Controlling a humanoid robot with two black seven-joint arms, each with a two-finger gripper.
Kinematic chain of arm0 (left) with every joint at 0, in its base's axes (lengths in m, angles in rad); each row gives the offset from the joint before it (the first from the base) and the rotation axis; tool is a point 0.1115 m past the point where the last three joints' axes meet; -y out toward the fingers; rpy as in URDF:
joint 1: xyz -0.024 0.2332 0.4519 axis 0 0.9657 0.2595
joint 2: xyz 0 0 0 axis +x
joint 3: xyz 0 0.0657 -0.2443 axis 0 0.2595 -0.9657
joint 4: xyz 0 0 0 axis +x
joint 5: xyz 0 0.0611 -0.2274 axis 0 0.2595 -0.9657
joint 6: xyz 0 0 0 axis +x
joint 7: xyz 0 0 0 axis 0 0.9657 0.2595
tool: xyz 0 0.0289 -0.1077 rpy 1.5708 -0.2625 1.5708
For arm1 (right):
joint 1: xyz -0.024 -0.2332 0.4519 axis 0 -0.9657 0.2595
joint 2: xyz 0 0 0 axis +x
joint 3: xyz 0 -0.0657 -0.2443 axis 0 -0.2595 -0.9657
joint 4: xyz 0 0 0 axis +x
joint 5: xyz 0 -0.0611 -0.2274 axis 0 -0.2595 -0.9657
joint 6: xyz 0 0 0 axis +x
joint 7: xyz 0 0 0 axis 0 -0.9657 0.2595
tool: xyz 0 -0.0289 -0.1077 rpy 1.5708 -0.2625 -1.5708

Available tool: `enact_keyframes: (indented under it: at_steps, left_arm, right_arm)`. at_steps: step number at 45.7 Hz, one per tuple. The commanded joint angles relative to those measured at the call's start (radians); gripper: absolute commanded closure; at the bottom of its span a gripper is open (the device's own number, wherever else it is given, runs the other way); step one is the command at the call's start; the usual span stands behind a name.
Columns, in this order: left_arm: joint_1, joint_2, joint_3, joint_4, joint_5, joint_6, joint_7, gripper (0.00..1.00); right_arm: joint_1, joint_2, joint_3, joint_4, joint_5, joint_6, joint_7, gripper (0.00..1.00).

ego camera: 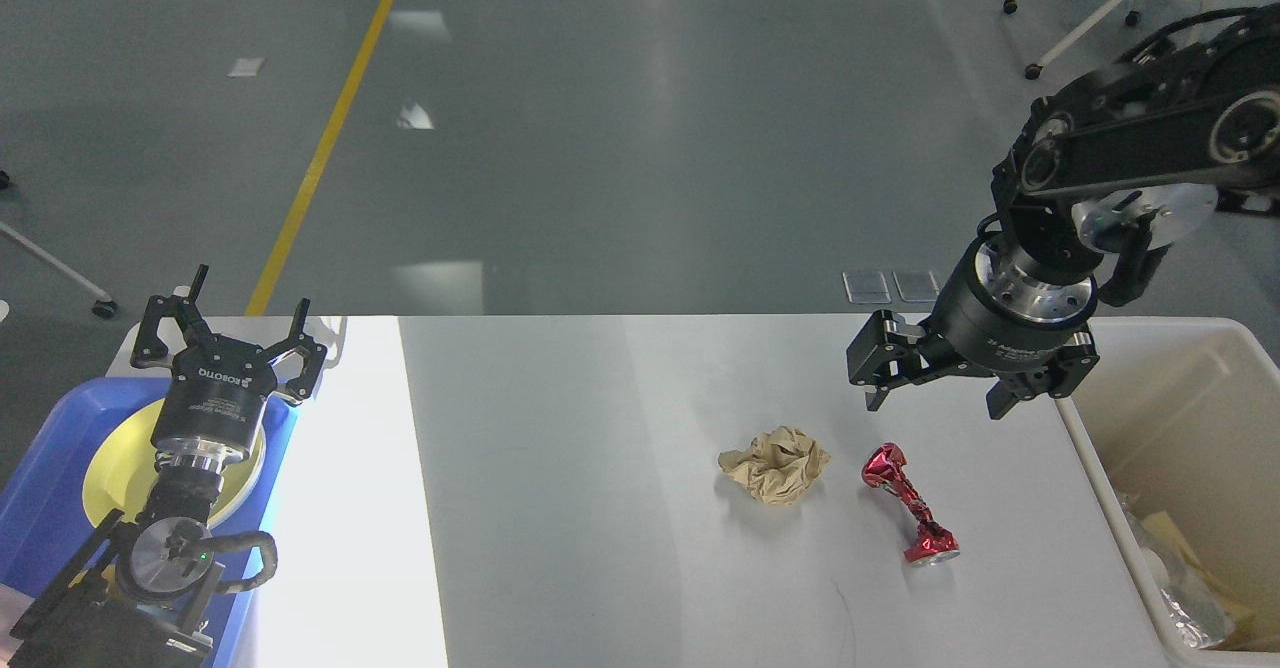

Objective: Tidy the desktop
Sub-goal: 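Move the right gripper over the crumpled brown paper and lower, then grasp the crumpled brown paper with the right gripper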

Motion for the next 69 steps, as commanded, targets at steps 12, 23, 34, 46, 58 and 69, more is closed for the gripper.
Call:
enact_keyframes:
  at_steps: [12, 23, 34, 46, 58, 69]
  left_arm:
    - [0.000, 0.000, 0.001, 0.000, 0.000, 0.000, 0.000, 0.03]
    - [0.000, 0.000, -0.001, 0.000, 0.000, 0.000, 0.000, 0.03]
    - [0.000, 0.000, -0.001, 0.000, 0.000, 0.000, 0.000, 0.03]
    - [0.000, 0.000, 0.001, 0.000, 0.000, 0.000, 0.000, 0.03]
    - [0.000, 0.000, -0.001, 0.000, 0.000, 0.000, 0.000, 0.03]
    - [0.000, 0.000, 0.001, 0.000, 0.000, -0.001, 0.000, 0.03]
  right_arm:
    - [-0.371, 0.112, 0.067, -0.316, 0.331, -0.054, -0.005, 0.00]
    - [-0.574, 0.159, 0.111, -0.422, 0.385, -0.285, -0.005, 0.00]
    - [-0.743, 0.199, 0.197, -0.547, 0.385, -0.402, -0.008, 0.00]
    - [-0.870, 0.217, 0.283, -0.675, 0.382, -0.448, -0.006, 0.00]
    - [-0.951, 0.270, 0.293, -0.797, 0.376, -0.448, -0.006, 0.00]
    - [-1.023, 0.291, 0.317, -0.864, 0.367, -0.501, -0.005, 0.00]
